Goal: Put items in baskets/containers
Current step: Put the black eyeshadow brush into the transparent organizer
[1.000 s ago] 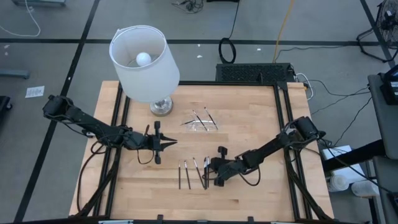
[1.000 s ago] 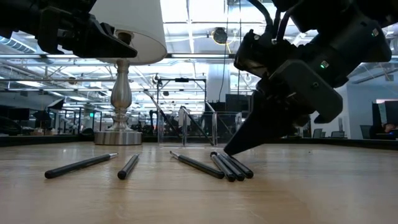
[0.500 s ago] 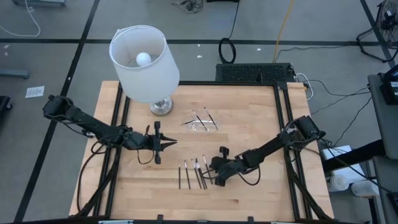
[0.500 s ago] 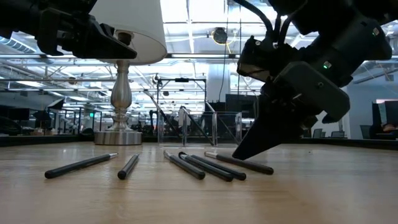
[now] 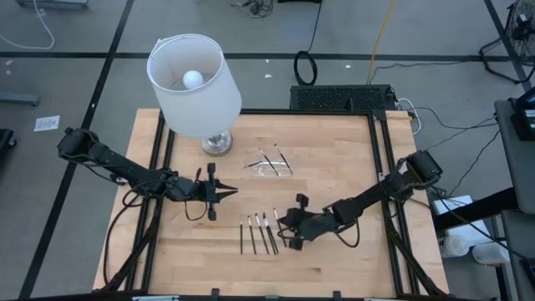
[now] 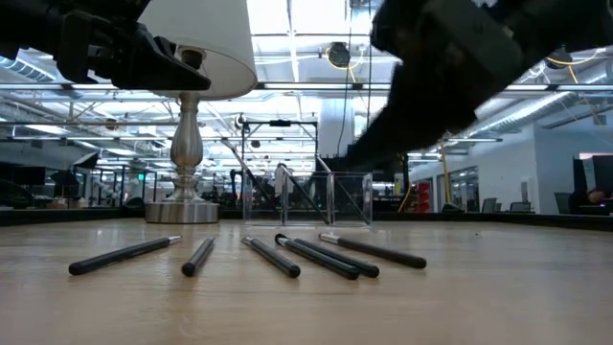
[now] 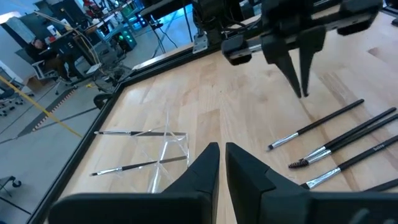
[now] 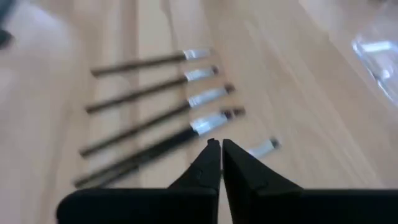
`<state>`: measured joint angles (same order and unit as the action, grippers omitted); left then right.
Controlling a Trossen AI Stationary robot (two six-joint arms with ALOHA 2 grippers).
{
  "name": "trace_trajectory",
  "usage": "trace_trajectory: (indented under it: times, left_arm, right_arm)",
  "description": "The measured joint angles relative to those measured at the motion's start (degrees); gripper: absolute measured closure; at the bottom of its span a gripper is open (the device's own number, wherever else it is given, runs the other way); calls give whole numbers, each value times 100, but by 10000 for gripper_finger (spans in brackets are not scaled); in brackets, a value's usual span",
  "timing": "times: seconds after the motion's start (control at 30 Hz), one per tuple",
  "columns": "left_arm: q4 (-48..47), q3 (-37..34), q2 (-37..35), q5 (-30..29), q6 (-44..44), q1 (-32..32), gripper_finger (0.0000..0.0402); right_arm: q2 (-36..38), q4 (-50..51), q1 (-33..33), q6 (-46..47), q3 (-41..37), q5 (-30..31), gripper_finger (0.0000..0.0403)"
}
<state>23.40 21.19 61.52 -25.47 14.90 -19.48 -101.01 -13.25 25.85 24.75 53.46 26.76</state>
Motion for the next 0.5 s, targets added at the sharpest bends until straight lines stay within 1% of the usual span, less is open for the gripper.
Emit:
trace_trajectory:
  times: [0.07, 0.13, 0.2, 0.27, 0.37, 0.43, 0.5]
  left_arm:
    - [-13, 0, 0, 0, -33, -1, 364]
    - [-6, 0, 0, 1, -44, 0, 364]
    - [-12, 0, 0, 1, -44, -1, 364]
    - [-11, 0, 0, 2, -50, -1, 364]
    - [-46, 0, 0, 2, -55, 1, 364]
    - [-73, 0, 0, 2, -57, -1, 364]
    - [-81, 0, 0, 2, -57, 0, 364]
  right_arm:
    - [0, -74, 0, 52, 144, 32, 363]
    - [15, 47, -24, 370, 287, 91, 327]
    - [13, 324, -72, 969, 383, 326, 289]
    - [3, 645, -164, 1556, 413, 375, 253]
    - [-12, 795, -283, 2057, 427, 105, 214]
    - [-181, 761, -339, 2317, 444, -155, 198]
    - [-370, 907, -358, 2510, 437, -284, 189]
